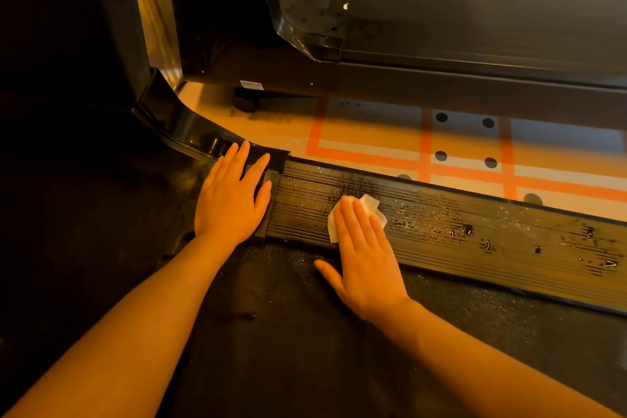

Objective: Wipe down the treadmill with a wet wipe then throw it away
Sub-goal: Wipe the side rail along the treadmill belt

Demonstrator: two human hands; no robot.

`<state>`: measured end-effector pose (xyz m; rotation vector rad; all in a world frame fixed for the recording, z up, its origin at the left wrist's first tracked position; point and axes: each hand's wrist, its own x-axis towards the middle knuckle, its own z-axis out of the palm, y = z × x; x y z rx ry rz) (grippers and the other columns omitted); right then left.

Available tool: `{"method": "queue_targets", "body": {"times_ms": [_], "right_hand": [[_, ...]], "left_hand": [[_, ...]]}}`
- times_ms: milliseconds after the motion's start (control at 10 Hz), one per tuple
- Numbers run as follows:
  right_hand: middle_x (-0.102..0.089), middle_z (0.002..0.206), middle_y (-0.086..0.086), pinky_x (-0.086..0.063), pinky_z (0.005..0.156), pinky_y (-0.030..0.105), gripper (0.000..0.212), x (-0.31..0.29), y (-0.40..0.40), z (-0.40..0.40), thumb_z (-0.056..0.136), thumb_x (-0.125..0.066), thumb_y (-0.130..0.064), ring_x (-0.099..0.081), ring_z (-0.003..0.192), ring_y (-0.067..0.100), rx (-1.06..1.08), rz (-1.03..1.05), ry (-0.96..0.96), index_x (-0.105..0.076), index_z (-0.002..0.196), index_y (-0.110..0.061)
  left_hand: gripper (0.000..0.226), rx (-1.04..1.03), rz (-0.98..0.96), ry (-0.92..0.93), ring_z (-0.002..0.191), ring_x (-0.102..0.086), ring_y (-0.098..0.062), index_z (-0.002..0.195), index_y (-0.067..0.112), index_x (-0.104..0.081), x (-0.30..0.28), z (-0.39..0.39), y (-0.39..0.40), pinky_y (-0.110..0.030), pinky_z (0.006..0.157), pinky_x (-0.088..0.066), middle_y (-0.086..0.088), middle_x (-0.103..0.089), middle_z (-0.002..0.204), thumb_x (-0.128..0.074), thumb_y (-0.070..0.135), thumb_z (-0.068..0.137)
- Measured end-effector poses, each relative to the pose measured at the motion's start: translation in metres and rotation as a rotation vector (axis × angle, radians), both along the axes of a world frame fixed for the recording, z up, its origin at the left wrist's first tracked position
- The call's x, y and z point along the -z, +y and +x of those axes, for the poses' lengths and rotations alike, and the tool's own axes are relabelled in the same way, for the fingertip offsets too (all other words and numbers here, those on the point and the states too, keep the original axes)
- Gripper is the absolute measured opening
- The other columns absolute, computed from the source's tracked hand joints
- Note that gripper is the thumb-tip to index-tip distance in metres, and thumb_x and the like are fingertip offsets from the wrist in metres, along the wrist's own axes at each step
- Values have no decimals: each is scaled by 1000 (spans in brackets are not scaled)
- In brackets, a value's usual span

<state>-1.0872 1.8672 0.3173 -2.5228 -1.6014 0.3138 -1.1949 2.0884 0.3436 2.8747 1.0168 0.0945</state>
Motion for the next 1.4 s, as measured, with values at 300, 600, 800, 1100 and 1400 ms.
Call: {"method": "queue_targets", "body": {"times_ms": [300, 600, 800, 1100, 1400], "right_hand": [[-10, 162, 13, -13, 118, 46, 85, 4, -7, 3, 95, -21, -68, -7, 149, 29, -20, 3, -24, -13, 154, -7], [1, 162, 11, 0, 120, 40, 88, 1, 18, 47, 94, -15, -69, 6, 149, 26, 73, 5, -14, -4, 155, -7], [-1, 162, 12, -4, 120, 42, 87, 1, -9, 24, 94, -13, -70, 4, 150, 26, 52, 7, -10, -4, 154, -8], [-11, 162, 13, -12, 117, 46, 87, 3, -29, 0, 95, -18, -70, -8, 150, 28, 70, -33, -26, -16, 154, -6], [11, 162, 8, 6, 120, 38, 91, -3, 6, 51, 89, -5, -72, 14, 148, 24, 106, -34, 20, 4, 155, -10]], "left_hand": [[51, -10, -6, 7, 149, -14, -25, 149, 23, -37, 1, 0, 0, -42, 118, -17, -10, -21, 161, -38, 39, 100], [50, -6, -10, -2, 149, -14, -26, 149, 22, -38, 2, 0, 1, -43, 118, -17, -10, -21, 160, -41, 37, 101], [50, -12, -9, 1, 149, -13, -26, 149, 23, -37, 2, -1, 1, -44, 117, -18, -10, -20, 161, -41, 37, 101], [50, -6, -7, -8, 149, -15, -27, 149, 22, -39, 4, 0, 1, -46, 117, -21, -11, -23, 160, -42, 37, 101], [50, -4, -3, -15, 149, -16, -27, 148, 21, -39, 3, 0, 0, -45, 118, -19, -11, -23, 160, -43, 36, 101]]}}
